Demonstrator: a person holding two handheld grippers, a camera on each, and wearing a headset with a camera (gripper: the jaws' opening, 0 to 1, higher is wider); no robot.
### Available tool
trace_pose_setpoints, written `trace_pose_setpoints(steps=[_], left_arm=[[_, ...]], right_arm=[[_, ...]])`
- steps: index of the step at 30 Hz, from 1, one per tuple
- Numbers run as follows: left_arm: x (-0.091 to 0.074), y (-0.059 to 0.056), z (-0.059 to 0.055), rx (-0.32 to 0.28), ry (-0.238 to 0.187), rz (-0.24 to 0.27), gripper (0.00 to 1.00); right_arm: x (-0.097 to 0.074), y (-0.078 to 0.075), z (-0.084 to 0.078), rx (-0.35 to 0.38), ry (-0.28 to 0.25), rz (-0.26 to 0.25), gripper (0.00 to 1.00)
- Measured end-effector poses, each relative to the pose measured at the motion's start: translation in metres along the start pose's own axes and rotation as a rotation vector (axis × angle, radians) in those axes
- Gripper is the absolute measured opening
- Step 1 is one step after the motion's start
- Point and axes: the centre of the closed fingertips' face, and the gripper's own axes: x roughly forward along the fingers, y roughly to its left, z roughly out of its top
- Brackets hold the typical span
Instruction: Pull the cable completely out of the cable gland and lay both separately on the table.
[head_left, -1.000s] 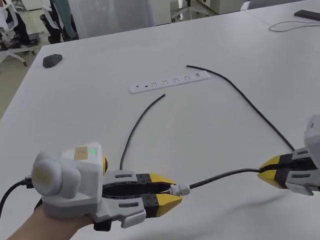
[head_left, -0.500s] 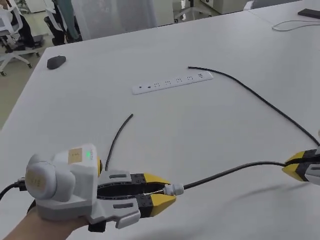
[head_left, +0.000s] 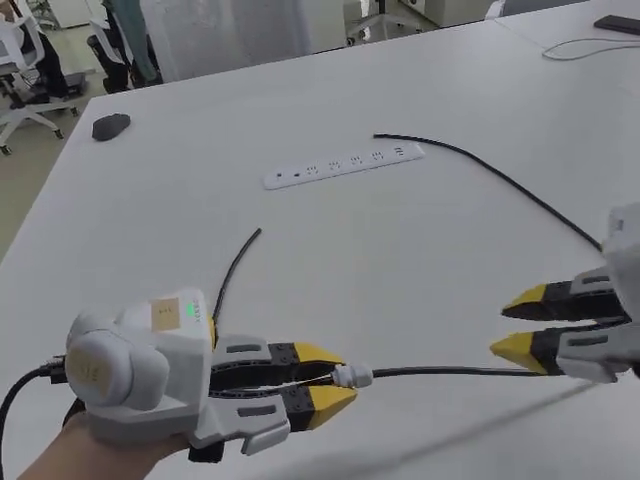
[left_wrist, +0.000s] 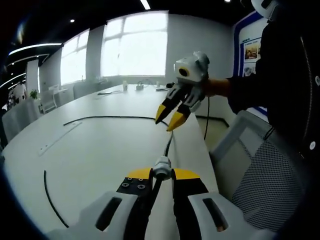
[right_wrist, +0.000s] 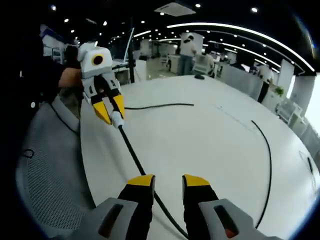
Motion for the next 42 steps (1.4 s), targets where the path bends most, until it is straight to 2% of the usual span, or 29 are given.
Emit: trace_pose_setpoints(steps=[1, 3, 7, 8, 9, 10, 12, 15, 18, 22, 24, 25, 27, 31, 35, 38, 42], left_arm=[[0.001, 0.0, 0.0, 0.003, 0.005, -0.003, 0.15], [0.003, -0.003, 0.001, 0.015, 0.008, -0.012, 0.15], [0.005, -0.004, 0.004, 0.023, 0.003, -0.019, 0.15], [0.005, -0.003, 0.005, 0.028, -0.003, -0.015, 0.15], [0.005, -0.004, 0.007, 0.023, -0.008, -0.021, 0.15], [0.005, -0.005, 0.007, 0.022, -0.009, -0.027, 0.15], [0.006, -0.005, 0.009, 0.039, -0.015, -0.023, 0.15], [0.007, -0.007, 0.009, 0.038, -0.011, -0.034, 0.15], [0.008, -0.006, 0.009, 0.031, -0.015, -0.027, 0.15], [0.01, -0.008, 0.008, 0.039, -0.011, -0.027, 0.15], [0.01, -0.007, 0.009, 0.04, -0.02, -0.019, 0.15], [0.01, -0.006, 0.009, 0.05, -0.023, -0.01, 0.15], [0.008, -0.003, 0.009, 0.046, -0.023, 0.0, 0.15], [-0.001, 0.004, 0.01, 0.032, -0.038, 0.023, 0.15], [-0.004, 0.007, 0.007, 0.033, -0.031, 0.035, 0.15], [-0.007, 0.008, 0.004, 0.032, -0.023, 0.044, 0.15], [-0.009, 0.007, 0.003, 0.023, -0.028, 0.049, 0.15]], right_arm=[[0.006, 0.014, 0.011, -0.017, -0.01, 0.037, 0.17], [0.015, 0.032, 0.021, -0.055, -0.007, 0.091, 0.17], [0.029, 0.044, 0.022, -0.111, 0.02, 0.123, 0.16], [0.032, 0.048, 0.023, -0.141, 0.012, 0.144, 0.16], [0.034, 0.049, 0.023, -0.166, 0.01, 0.146, 0.14], [0.036, 0.047, 0.022, -0.168, 0.014, 0.127, 0.12], [0.038, 0.049, 0.019, -0.175, 0.033, 0.14, 0.08], [0.038, 0.044, 0.018, -0.207, 0.04, 0.108, 0.01], [0.038, 0.046, 0.017, -0.232, 0.036, 0.093, 0.0], [0.038, 0.045, 0.015, -0.195, 0.032, 0.08, 0.0], [0.036, 0.042, 0.015, -0.153, 0.025, 0.066, 0.0], [0.035, 0.038, 0.012, -0.13, 0.04, 0.05, 0.0], [0.032, 0.027, 0.004, -0.113, 0.058, 0.001, 0.0], [0.023, 0.008, -0.01, -0.056, 0.058, -0.074, 0.0], [0.011, -0.01, -0.033, 0.001, 0.091, -0.139, 0.0], [0.003, -0.023, -0.046, 0.009, 0.111, -0.188, 0.0], [-0.012, -0.04, -0.067, 0.063, 0.133, -0.24, 0.0]])
